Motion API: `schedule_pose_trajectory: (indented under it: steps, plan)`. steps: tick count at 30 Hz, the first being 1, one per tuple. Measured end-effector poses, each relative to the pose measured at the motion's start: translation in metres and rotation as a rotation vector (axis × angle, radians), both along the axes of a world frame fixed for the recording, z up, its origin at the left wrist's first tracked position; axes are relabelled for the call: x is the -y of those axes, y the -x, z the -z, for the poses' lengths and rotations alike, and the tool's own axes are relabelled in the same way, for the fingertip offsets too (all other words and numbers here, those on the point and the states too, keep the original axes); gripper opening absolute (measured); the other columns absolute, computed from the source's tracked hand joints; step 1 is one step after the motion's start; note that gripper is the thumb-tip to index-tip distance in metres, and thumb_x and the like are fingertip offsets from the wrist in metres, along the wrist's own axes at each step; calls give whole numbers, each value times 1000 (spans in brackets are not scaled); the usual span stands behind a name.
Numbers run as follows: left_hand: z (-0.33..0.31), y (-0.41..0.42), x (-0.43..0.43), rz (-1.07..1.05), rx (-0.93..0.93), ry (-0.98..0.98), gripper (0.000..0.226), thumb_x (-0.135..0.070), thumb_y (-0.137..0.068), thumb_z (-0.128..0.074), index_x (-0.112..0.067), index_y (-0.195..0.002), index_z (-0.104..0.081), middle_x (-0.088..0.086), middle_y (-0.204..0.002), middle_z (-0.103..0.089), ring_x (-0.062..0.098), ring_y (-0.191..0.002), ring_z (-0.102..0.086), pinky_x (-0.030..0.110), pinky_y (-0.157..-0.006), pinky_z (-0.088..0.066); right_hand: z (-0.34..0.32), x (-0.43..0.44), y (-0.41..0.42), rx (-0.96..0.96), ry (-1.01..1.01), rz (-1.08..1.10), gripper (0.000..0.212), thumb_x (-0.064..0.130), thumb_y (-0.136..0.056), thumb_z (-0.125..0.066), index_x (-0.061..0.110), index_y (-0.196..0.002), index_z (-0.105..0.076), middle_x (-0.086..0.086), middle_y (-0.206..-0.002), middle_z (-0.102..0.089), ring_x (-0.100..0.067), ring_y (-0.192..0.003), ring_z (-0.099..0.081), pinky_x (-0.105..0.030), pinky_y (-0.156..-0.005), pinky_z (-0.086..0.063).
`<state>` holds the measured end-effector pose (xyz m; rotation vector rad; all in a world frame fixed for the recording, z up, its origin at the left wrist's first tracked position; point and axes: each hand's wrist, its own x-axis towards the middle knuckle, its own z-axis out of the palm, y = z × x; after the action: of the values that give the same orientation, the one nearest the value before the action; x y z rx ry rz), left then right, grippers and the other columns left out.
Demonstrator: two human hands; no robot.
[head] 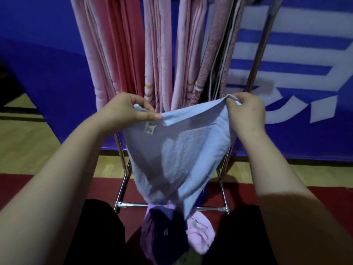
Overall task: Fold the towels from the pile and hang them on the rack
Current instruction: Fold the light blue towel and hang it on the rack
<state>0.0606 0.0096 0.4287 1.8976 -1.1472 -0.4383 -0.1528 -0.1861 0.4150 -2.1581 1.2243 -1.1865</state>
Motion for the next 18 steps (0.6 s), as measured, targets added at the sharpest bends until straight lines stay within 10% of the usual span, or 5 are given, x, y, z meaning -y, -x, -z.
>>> schedule_pose_trajectory:
  steps: [4, 8, 18]
  plan:
    - [-41, 11, -4, -138, -30, 155, 22, -31, -77, -81, -12, -86, -76, 2, -76, -69, -3, -54, -54, 12, -48, -44, -38, -8, 13, -8, 68, 30, 24, 29, -92, -56, 16, -101, -74, -7, -93, -71, -23, -85, -60, -26, -65, -36]
    - [-81, 21, -26, -49, 70, 144, 33, -53, -73, -73, -21, -82, -76, -1, -77, -70, 2, -69, -60, 18, -63, -50, -74, -16, 30, 12, 113, 51, 25, 32, -91, -57, 16, -100, -74, -5, -95, -72, -21, -86, -61, -27, -67, -40]
    - [-114, 26, -41, -112, 141, 154, 18, -33, -79, -79, -17, -83, -72, 0, -75, -68, 9, -70, -61, 22, -59, -50, -116, -36, 47, -5, 88, 44, 27, 38, -85, -60, 20, -99, -73, -3, -92, -71, -26, -89, -64, -41, -76, -55]
